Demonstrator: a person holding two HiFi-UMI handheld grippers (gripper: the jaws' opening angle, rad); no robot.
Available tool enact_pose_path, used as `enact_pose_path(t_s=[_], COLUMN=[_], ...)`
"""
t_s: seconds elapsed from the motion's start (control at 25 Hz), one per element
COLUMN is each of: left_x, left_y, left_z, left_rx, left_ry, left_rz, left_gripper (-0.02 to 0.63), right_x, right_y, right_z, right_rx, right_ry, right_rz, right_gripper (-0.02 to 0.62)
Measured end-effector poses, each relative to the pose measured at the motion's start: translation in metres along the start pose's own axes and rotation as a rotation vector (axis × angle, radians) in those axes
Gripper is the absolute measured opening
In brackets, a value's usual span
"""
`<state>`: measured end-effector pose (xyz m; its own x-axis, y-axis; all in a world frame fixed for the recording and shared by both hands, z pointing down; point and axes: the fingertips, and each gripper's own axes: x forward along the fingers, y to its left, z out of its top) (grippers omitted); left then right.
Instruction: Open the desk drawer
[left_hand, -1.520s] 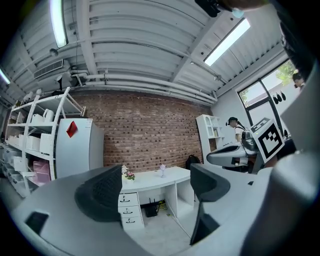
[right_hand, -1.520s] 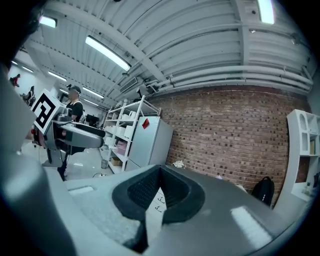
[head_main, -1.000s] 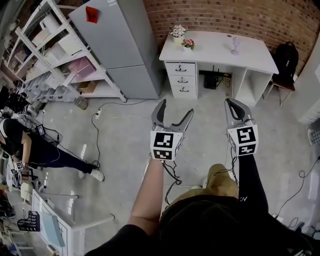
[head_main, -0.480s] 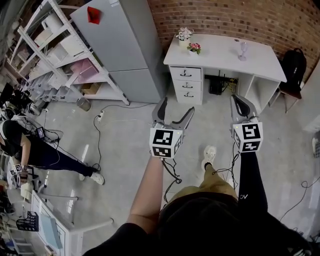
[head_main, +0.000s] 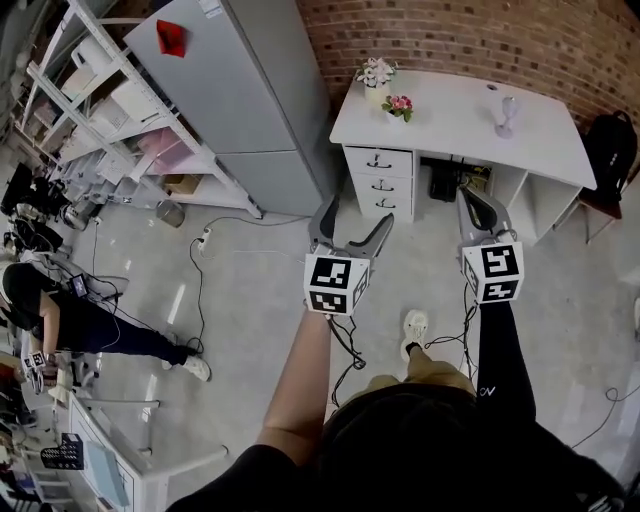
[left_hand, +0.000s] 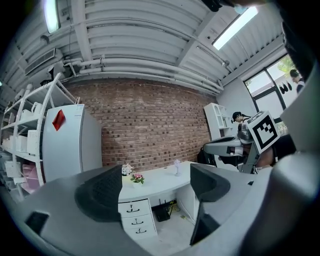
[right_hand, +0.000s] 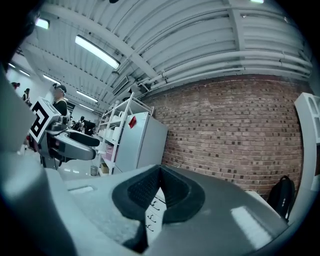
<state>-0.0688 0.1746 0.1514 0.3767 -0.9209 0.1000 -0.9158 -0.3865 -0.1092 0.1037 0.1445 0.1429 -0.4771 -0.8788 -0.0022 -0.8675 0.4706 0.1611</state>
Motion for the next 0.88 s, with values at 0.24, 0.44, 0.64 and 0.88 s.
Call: enact_pose_path(t_s=[0.24, 0.44, 0.64, 0.88], left_x=[0.088, 0.154, 0.207, 0.254], left_y=[0.035, 0.062, 0.087, 0.109], left_z=[0.001, -0.006, -0.025, -0.044], left_rx=[-0.005, -0.007, -0.024, -0.055], left_ry=[0.013, 0.036, 0.083, 0.131], left_rz=[0.009, 0.021, 0.034, 0.041], left_gripper=[0.428, 0.428, 0.428, 0.428], right_x=[0.085, 0.156, 0.219, 0.275], right_y=[-0.046, -0.073, -0.086, -0.101], right_z=[-0.01, -0.024, -0.047, -0.081], right_rx=[0.007, 0.013, 0.014, 0.055], right_ry=[0.012, 0.024, 0.061, 0.098], right_rz=[0.016, 0.047, 0.095, 0.136], right_gripper=[0.0, 0.0, 0.0, 0.0])
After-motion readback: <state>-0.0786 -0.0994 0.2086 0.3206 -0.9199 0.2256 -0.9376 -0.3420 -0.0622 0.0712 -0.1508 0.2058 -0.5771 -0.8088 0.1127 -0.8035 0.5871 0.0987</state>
